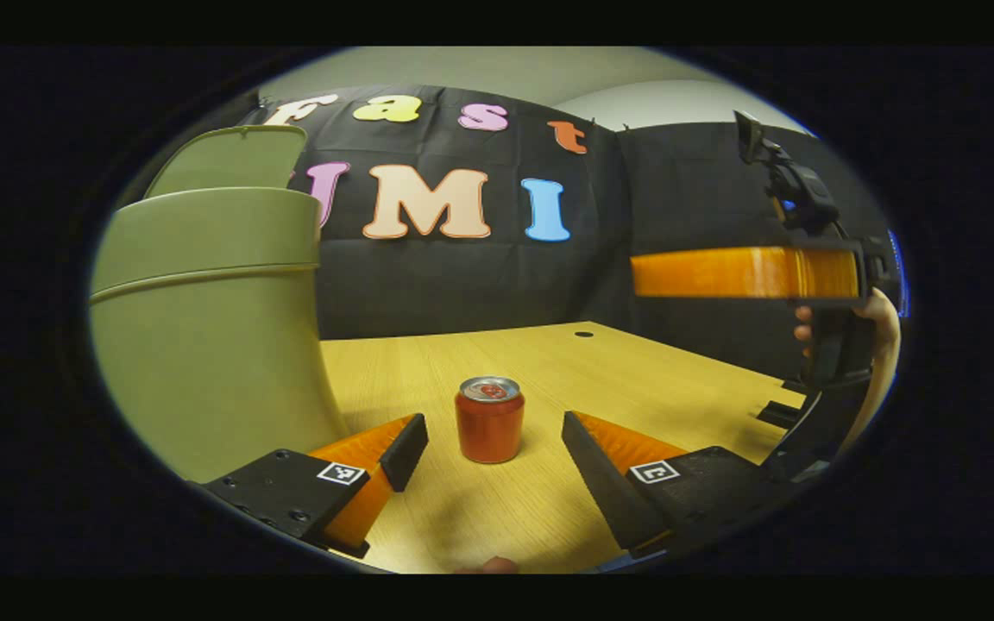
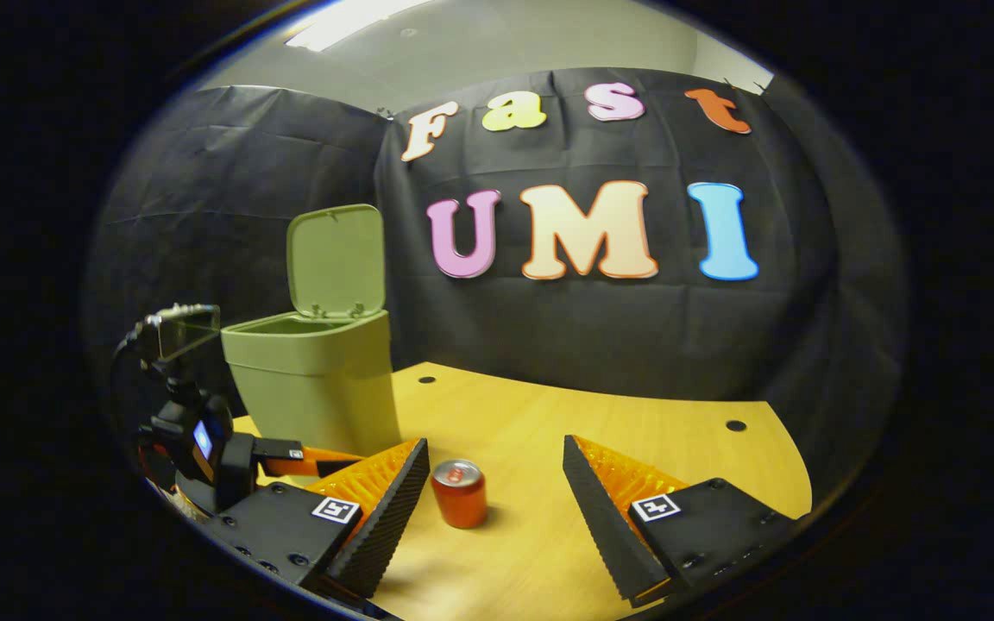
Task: Press the lid of the desktop garbage bin to open it, pick up the crumpled paper on the desktop and throw it into the bin, then pick up the pop can on the desktop and drop it into the bin, and finally close the garbage bin lid.
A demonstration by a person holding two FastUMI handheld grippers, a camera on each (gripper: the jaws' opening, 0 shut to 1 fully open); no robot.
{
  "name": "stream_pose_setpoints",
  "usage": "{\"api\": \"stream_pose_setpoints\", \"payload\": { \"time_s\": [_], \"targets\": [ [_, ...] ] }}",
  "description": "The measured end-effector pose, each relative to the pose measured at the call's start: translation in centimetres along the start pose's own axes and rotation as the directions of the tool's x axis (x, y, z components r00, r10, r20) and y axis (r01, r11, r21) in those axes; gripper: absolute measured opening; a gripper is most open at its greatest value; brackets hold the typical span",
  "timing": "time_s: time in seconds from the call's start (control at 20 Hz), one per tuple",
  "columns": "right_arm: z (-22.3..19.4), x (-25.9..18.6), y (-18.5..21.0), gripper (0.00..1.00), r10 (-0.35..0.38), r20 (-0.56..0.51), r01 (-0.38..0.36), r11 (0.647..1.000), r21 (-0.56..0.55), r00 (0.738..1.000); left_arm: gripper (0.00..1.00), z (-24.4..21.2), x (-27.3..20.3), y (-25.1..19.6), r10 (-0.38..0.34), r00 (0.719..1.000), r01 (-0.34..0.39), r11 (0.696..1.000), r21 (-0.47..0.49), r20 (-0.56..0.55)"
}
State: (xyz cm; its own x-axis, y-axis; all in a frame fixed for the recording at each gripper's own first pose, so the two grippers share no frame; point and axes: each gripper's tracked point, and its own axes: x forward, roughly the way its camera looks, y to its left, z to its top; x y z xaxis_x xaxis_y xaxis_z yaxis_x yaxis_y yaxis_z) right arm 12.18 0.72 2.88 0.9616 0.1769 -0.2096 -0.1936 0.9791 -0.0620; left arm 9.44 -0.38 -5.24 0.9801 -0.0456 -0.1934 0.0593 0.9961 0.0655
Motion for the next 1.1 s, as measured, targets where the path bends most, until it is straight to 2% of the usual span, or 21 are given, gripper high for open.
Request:
{"api": "stream_pose_setpoints", "payload": {
  "time_s": [0.15, 0.3, 0.5, 0.85, 1.1],
  "targets": [
    [-2.2, -0.5, -1.9, 0.98, -0.073, 0.001, 0.073, 0.997, -0.035, 0.997, 0.95, -0.4, 1.8, -0.2, 0.003, 1.000, -0.003, 1.000, 0.000, -0.022],
    [-3.6, -0.8, -2.2, 0.98, -0.071, 0.002, 0.071, 0.997, -0.032, 0.997, 0.95, -1.0, 3.9, 0.0, 0.016, 0.998, -0.016, 1.000, 0.006, -0.052],
    [-4.8, -0.5, -4.3, 0.99, -0.129, 0.004, 0.129, 0.991, -0.040, 0.992, 0.95, -2.5, 5.6, 0.3, 0.039, 0.994, -0.037, 0.999, 0.025, -0.098],
    [-6.5, -0.7, -6.2, 0.98, -0.125, 0.014, 0.124, 0.992, 0.036, 0.992, 0.95, -3.9, 7.7, 1.1, 0.084, 0.982, -0.073, 0.995, 0.070, -0.170],
    [-7.4, -0.7, -7.0, 0.98, -0.132, -0.007, 0.133, 0.990, 0.045, 0.991, 0.80, -4.7, 8.6, 1.8, 0.104, 0.977, -0.098, 0.994, 0.041, -0.188]
  ]
}}
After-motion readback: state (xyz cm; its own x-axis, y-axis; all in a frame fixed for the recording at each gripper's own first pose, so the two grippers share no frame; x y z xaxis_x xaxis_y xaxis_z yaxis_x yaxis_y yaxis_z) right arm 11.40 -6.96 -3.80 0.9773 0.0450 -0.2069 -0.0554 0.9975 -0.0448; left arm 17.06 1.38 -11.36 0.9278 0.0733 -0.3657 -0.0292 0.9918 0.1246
